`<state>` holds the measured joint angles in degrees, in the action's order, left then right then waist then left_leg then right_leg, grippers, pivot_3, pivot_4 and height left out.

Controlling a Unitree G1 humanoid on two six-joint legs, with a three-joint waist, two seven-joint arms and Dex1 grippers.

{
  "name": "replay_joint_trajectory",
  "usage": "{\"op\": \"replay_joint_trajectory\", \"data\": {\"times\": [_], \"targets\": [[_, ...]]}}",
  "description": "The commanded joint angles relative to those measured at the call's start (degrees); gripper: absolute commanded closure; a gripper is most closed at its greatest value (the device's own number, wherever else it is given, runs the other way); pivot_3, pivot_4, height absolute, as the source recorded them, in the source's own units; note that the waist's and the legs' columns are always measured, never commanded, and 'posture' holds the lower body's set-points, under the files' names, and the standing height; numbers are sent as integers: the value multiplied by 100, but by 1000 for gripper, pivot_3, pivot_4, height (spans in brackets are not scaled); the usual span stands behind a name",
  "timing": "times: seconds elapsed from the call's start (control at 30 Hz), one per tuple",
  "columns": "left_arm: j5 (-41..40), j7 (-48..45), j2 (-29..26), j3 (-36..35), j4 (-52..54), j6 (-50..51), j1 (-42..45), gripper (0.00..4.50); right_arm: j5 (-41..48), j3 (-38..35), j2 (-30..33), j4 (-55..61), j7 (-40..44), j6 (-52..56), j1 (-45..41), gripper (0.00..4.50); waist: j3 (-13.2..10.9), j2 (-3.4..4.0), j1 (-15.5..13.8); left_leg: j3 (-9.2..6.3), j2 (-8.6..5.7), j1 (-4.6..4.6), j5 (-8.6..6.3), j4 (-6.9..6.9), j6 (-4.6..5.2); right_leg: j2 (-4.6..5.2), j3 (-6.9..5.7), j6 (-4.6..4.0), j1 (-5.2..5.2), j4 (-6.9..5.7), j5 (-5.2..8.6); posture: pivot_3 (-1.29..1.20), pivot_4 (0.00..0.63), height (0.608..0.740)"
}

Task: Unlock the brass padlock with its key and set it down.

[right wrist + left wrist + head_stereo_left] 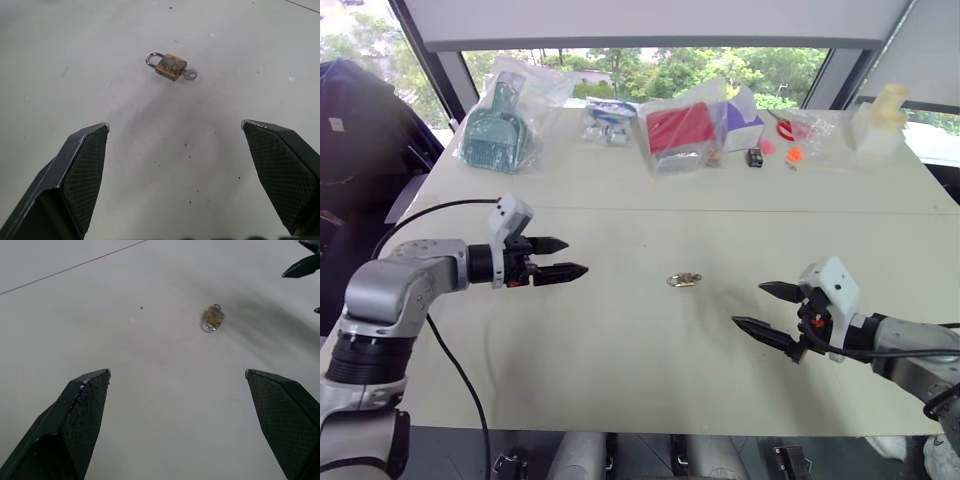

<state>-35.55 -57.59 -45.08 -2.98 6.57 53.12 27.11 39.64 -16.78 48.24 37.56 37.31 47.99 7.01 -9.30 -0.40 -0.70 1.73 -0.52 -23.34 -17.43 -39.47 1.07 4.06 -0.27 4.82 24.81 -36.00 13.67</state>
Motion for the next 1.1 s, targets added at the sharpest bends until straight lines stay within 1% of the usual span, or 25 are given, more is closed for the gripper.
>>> {"op": "replay_joint_trajectory", "data": {"times": [0.03,0.13,0.47,0.63,0.77,0.83,0.93,1.03,1.1], "targets": [[-69,-160,-118,-67,136,-95,57,0,47,-193,36,148,28,-69,-21,63,0,0,0,0,0,0,0,0,0,0,0,0,0,0,0,0,150,740],[88,-69,12,-17,37,-339,82,0,68,-170,25,152,9,-40,-76,63,0,0,-2,0,0,1,1,0,-1,0,0,0,-1,-1,0,0,150,740],[142,-59,170,112,-83,-408,225,0,7,-139,-16,81,18,-93,-43,63,0,0,-3,1,-2,1,2,-1,0,-3,-1,1,-3,-2,-1,0,150,740],[283,-178,134,298,-302,-545,437,0,-3,-155,-83,163,-62,-89,55,63,0,-1,-3,1,-2,2,3,-4,1,-10,-2,2,-5,-4,-1,0,150,740],[529,-439,17,592,-565,-719,666,0,0,-203,-108,241,-138,-58,150,63,0,-1,-2,1,-1,3,3,-8,2,-20,-1,3,-7,-6,-2,0,150,740],[734,-703,8,835,-854,-936,962,0,17,-251,-109,283,-259,34,145,63,0,-1,-9,1,0,3,3,-14,2,-26,-1,3,-10,-8,-2,0,150,740],[1112,-1328,272,1407,-1700,-1326,1940,0,276,-334,-9,265,-530,617,-60,63,-2,-4,-33,-6,3,2,3,-43,3,-39,-5,2,-23,-12,-1,0,150,740],[1637,-2056,834,2174,-2649,-1787,2970,0,448,-287,-34,315,-705,893,-347,63,-3,-12,-60,-4,-1,0,9,-60,18,-49,-7,2,-34,-8,-1,0,150,740],[2012,-2388,1199,2580,-3182,-2205,3362,0,475,-191,-89,411,-839,978,-468,63,-3,-10,-64,5,-8,0,8,-60,28,-48,-4,2,-36,-5,-1,0,150,740]]}}
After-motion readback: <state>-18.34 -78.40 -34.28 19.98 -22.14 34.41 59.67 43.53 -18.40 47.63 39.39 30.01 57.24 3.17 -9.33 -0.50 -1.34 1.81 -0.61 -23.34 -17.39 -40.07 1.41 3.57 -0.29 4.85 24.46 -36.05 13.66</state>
